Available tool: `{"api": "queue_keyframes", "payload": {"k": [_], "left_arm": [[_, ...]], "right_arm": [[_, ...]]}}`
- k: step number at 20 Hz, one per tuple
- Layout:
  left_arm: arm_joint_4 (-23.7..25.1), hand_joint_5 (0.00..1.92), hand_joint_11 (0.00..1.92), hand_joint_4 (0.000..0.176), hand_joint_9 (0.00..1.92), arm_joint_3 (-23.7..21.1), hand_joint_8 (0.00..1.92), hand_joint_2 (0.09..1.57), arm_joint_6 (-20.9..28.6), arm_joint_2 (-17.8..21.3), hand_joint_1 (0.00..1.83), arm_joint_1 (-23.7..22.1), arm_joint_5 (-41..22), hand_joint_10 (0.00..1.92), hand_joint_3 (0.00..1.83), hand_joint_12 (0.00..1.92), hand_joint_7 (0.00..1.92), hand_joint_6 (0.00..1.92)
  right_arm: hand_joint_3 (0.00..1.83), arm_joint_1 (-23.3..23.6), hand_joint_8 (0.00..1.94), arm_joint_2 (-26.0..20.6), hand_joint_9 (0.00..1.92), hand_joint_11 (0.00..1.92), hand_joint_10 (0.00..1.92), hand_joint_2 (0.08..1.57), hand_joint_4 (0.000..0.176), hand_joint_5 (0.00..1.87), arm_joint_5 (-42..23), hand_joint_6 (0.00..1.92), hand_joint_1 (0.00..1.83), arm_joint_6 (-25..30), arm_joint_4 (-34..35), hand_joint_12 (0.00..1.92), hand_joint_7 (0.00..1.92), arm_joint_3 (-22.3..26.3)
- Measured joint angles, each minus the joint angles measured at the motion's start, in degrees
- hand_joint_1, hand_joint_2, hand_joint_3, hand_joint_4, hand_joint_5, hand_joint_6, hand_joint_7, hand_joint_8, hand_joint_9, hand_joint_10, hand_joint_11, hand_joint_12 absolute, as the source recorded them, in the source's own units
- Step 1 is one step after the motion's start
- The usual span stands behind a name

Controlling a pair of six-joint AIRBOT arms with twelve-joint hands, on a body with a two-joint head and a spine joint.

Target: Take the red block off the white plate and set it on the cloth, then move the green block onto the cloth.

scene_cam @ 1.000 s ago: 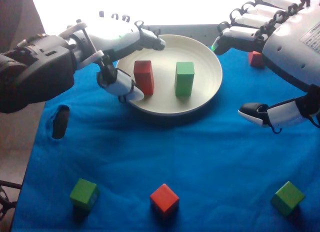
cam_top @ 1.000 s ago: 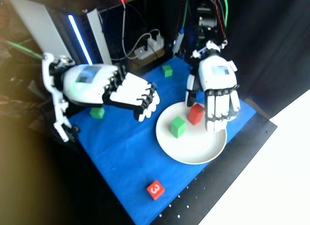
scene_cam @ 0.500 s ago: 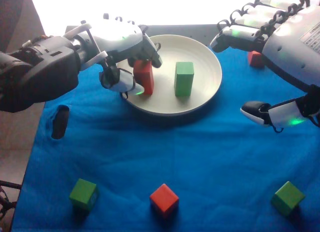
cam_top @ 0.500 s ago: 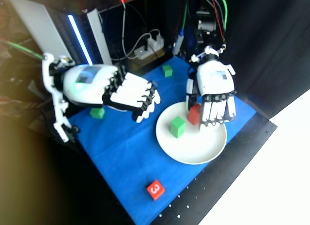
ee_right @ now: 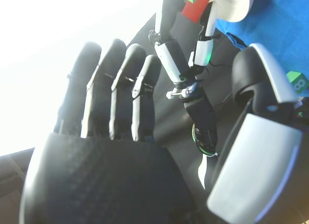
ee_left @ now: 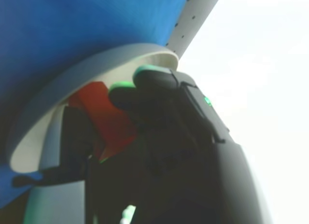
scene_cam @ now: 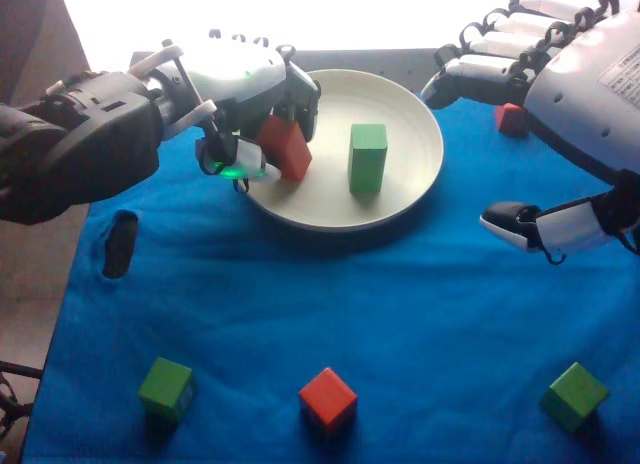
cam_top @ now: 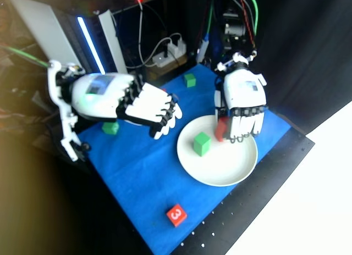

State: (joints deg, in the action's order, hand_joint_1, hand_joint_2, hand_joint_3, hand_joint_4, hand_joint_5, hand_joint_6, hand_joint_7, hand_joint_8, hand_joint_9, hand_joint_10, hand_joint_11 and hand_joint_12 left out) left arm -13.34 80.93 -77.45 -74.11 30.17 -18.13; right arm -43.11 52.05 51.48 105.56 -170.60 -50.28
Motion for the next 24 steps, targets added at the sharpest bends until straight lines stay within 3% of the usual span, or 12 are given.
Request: {"api": "queue_keyframes", "payload": {"k": [3, 5, 8, 9, 12, 13, 14, 17, 20, 22, 23, 24], "left_arm": [[-0.2, 0.69, 0.74, 0.0, 0.84, -1.3, 1.24, 1.2, 0.1, 1.0, 1.35, 0.0, -0.7, 1.42, 0.0, 1.51, 0.79, 1.32], [-0.2, 0.7, 0.71, 0.0, 0.81, -2.9, 1.27, 1.21, 0.1, 2.3, 1.35, 0.0, -2.5, 1.46, 0.0, 1.62, 0.77, 1.31], [0.4, 0.68, 0.65, 0.0, 0.77, -6.0, 1.34, 1.22, 0.1, 5.1, 1.34, 0.0, -5.3, 1.51, 0.0, 1.68, 0.76, 1.32], [1.2, 0.65, 0.73, 0.0, 0.79, -7.9, 1.35, 1.23, 0.1, 6.9, 1.34, 0.0, -6.8, 1.51, 0.0, 1.6, 0.75, 1.3], [1.8, 0.63, 0.71, 0.0, 0.75, -10.5, 1.41, 1.24, 0.1, 9.0, 1.33, 0.0, -9.4, 1.55, 0.0, 1.67, 0.75, 1.3], [2.1, 0.67, 0.68, 0.0, 0.75, -11.6, 1.43, 1.24, 0.1, 9.8, 1.2, 0.1, -10.5, 1.43, 0.0, 1.69, 0.8, 1.31], [2.8, 0.7, 0.65, 0.0, 0.76, -13.3, 1.37, 1.23, 0.1, 11.1, 1.18, 0.4, -12.2, 1.31, 0.0, 1.66, 0.86, 1.27], [3.2, 0.76, 0.6, 0.0, 0.77, -17.2, 1.28, 1.19, 0.2, 14.4, 1.22, 2.5, -16.5, 1.29, 0.0, 1.69, 0.9, 1.18], [4.2, 0.76, 0.54, 0.0, 0.74, -20.8, 1.33, 1.2, 0.4, 17.5, 1.19, 4.3, -20.4, 1.23, 0.0, 1.71, 0.88, 1.2], [5.8, 0.8, 0.63, 0.0, 0.78, -22.3, 1.3, 1.19, 2.9, 19.3, 1.2, 5.6, -24.3, 1.31, 0.0, 1.73, 0.9, 1.16], [7.1, 0.8, 0.67, 0.0, 0.8, -22.4, 1.3, 1.18, 7.1, 19.7, 1.2, 6.8, -26.5, 1.32, 0.0, 1.73, 0.9, 1.14], [7.8, 0.73, 0.63, 0.0, 0.77, -22.4, 1.3, 1.2, 10.4, 20.2, 1.34, 8.1, -28.0, 1.49, 0.0, 1.68, 0.84, 1.16]], "right_arm": [[0.48, 0.0, 0.92, 0.0, 0.41, 0.23, 1.23, 0.57, 0.0, 0.51, 0.0, 0.59, 1.09, 0.0, 0.0, 1.75, 0.5, 0.0], [0.47, 0.0, 0.91, 0.0, 0.41, 0.22, 1.22, 0.57, 0.0, 0.53, 0.0, 0.6, 1.13, 0.0, 0.0, 1.74, 0.52, 0.0], [0.46, 0.0, 0.87, 0.0, 0.39, 0.18, 1.18, 0.55, 0.0, 0.55, 0.0, 0.61, 1.12, 0.0, 0.0, 1.72, 0.51, 0.0], [0.46, 0.0, 0.86, 0.0, 0.33, 0.11, 1.18, 0.56, 0.0, 0.54, 0.0, 0.6, 1.12, 0.0, 0.0, 1.75, 0.47, 0.0], [0.46, 0.0, 0.87, 0.0, 0.36, 0.14, 1.19, 0.56, 0.0, 0.55, 0.0, 0.61, 1.1, 0.0, 0.0, 1.74, 0.49, 0.0], [0.46, -0.2, 0.87, 0.0, 0.37, 0.15, 1.18, 0.57, 0.0, 0.56, 0.1, 0.61, 1.09, 0.0, 0.0, 1.71, 0.5, 0.0], [0.47, -0.4, 0.84, 0.0, 0.36, 0.13, 1.14, 0.58, 0.0, 0.54, 0.2, 0.6, 1.09, 0.0, 0.0, 1.71, 0.49, 0.0], [0.43, -0.4, 0.8, 0.0, 0.32, 0.09, 1.11, 0.6, 0.0, 0.51, 0.0, 0.56, 1.11, 0.0, 0.0, 1.71, 0.45, 0.0], [0.4, -0.8, 0.78, 0.0, 0.34, 0.1, 1.1, 0.62, 0.0, 0.54, 0.2, 0.52, 1.1, 0.0, 0.1, 1.7, 0.47, 0.1], [0.35, -0.8, 0.76, 0.0, 0.39, 0.17, 1.09, 0.65, 0.0, 0.59, 0.0, 0.46, 1.06, 0.0, 0.3, 1.65, 0.52, 0.1], [0.33, -0.9, 0.72, 0.0, 0.4, 0.17, 1.06, 0.65, 0.0, 0.6, 0.1, 0.44, 1.05, 0.0, 0.4, 1.63, 0.53, 0.1], [0.33, -1.1, 0.71, 0.0, 0.39, 0.16, 1.07, 0.66, 0.0, 0.61, 0.1, 0.42, 1.05, 0.0, 0.4, 1.66, 0.53, 0.2]]}}
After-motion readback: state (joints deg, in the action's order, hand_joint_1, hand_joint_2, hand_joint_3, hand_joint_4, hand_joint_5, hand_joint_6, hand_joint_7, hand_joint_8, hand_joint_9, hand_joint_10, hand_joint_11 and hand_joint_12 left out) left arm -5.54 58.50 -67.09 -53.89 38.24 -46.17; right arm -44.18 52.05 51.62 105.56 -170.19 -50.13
